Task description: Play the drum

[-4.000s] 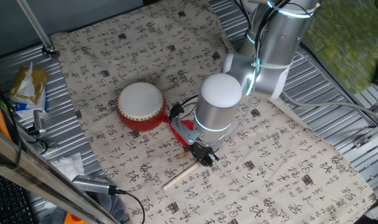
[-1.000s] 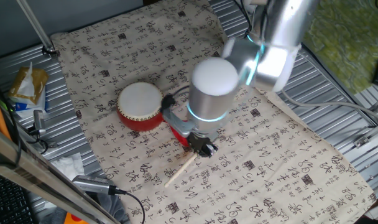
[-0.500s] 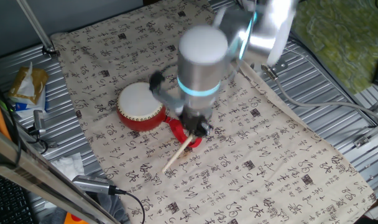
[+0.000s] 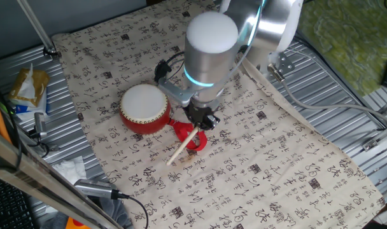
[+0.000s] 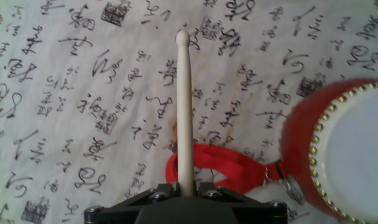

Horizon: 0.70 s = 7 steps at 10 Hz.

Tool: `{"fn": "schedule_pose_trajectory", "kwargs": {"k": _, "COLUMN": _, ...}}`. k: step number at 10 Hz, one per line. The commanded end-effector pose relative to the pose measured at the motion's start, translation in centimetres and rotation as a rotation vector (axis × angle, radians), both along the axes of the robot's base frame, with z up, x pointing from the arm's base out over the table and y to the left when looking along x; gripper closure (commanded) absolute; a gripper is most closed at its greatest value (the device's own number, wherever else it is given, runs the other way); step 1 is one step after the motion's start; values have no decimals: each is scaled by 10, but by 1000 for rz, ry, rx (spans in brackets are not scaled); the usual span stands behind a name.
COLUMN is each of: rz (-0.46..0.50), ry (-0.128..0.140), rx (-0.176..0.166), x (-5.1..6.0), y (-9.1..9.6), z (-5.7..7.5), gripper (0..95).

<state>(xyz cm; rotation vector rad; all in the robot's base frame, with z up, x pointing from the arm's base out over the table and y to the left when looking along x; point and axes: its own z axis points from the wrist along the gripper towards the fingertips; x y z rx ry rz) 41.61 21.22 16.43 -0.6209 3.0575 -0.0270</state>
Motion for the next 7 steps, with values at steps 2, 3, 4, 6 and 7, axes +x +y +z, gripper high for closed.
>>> {"fn": "schedule_pose_trajectory", "kwargs": {"k": 2, "rz": 0, "ry": 1, "rx": 2, "x": 1, "y": 1, "z": -1, "gripper": 950}}
{"fn": "schedule_pose_trajectory", "kwargs": {"k": 3, "rz": 3, "ry": 3, "rx": 2, "x": 1, "y": 1, "z": -1, "gripper": 950}}
{"fn": "schedule_pose_trajectory", "kwargs": {"k": 4, "rz": 6, "ry": 5, "rx": 3, "x": 1, "y": 1, "z": -1, "gripper": 950}}
{"fn": "schedule_pose_trajectory", "kwargs": {"k": 6, "rz": 3, "ry": 5, "rx": 14, "x": 1, "y": 1, "z": -1, "gripper": 950}}
{"fn": "schedule_pose_trajectory", "kwargs": {"k": 7, "rz": 3, "ry": 4, "rx": 17, "x": 1, "y": 1, "z": -1, "gripper": 950}}
